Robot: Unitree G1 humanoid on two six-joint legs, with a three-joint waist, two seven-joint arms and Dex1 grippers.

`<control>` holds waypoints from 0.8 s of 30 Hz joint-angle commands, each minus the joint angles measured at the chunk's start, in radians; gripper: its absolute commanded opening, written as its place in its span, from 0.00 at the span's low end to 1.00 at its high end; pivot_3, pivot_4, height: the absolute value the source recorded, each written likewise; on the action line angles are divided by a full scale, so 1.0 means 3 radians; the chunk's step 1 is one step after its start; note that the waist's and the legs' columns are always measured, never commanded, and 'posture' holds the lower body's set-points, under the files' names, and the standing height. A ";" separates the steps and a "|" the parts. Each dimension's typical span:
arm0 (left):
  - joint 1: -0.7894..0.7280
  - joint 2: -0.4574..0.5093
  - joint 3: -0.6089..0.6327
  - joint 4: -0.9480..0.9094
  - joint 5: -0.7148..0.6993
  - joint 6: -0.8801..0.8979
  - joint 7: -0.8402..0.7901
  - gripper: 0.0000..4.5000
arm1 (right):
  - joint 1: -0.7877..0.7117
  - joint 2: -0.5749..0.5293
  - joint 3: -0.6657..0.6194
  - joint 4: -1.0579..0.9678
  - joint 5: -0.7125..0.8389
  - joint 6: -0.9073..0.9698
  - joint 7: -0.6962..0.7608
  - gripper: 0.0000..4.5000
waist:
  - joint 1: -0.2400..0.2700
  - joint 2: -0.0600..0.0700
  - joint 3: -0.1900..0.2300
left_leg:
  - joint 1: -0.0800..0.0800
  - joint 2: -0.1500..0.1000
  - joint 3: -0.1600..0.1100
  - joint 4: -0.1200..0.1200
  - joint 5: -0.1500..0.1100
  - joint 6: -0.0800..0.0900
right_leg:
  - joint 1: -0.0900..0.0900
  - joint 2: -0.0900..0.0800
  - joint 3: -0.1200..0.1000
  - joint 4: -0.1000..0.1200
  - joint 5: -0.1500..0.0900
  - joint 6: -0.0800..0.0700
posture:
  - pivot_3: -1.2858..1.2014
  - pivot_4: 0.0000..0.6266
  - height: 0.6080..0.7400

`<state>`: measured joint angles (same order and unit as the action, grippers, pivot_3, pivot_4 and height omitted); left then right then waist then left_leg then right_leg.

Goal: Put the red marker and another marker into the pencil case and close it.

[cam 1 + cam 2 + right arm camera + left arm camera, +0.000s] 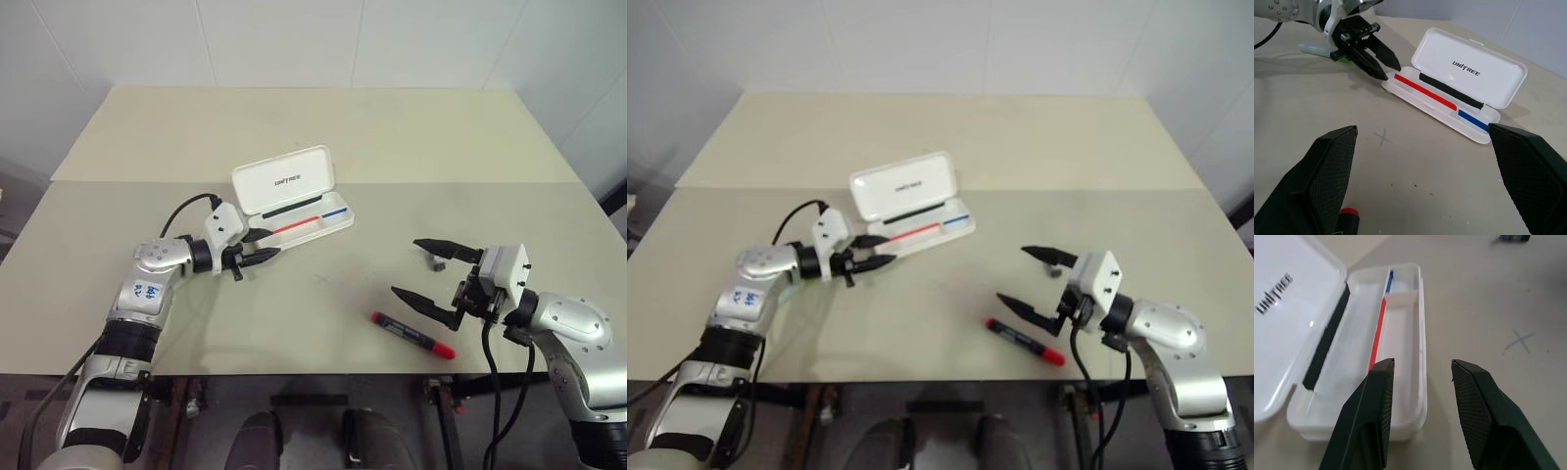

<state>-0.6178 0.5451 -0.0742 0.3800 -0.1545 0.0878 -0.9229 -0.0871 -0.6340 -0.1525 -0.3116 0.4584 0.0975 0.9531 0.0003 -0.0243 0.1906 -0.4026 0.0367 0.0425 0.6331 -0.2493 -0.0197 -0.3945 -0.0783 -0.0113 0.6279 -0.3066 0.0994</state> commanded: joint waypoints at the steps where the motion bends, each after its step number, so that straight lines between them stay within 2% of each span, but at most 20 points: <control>1: -0.0140 -0.0017 -0.0061 0.0058 0.0084 -0.0047 -0.0045 0.41 | 0.0027 0.0010 -0.0027 -0.0144 0.0003 -0.0079 -0.0039 1.00 | 0.0001 0.0000 0.0000 | 0.0000 0.0000 0.0000 0.0000 0.0000 0.0000 | 0.0000 0.0000 0.0000 0.0000 0.0000 0.0000 | 0.52 0.24 1.00; 13: -0.0460 -0.0217 -0.0318 0.0465 0.0384 -0.0089 -0.0076 0.41 | 0.0003 -0.0043 -0.0004 -0.0171 0.0014 -0.0060 0.0044 1.00 | 0.0006 0.0000 0.0000 | 0.0000 -0.0003 0.0000 0.0004 0.0000 0.0000 | 0.0000 0.0000 0.0000 0.0002 0.0001 0.0002 | 0.52 0.24 1.00; 24: -0.0686 -0.0206 -0.0548 0.0487 0.0619 0.0429 -0.0202 0.41 | -0.0141 -0.0127 0.0011 -0.0165 0.0054 0.0009 0.0106 1.00 | 0.0002 0.0000 0.0000 | -0.0001 -0.0004 0.0000 0.0008 0.0000 0.0000 | 0.0001 0.0000 0.0000 0.0003 0.0002 0.0003 | 0.52 0.24 1.00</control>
<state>-0.8076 0.4785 -0.2277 0.5264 0.0155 0.2007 -0.9760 -0.1182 -0.6598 -0.1364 -0.3292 0.4526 0.1013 0.9753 0.0008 -0.0243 0.1906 -0.4028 0.0355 0.0423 0.6354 -0.2493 -0.0196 -0.3940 -0.0782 -0.0112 0.6288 -0.3060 0.1004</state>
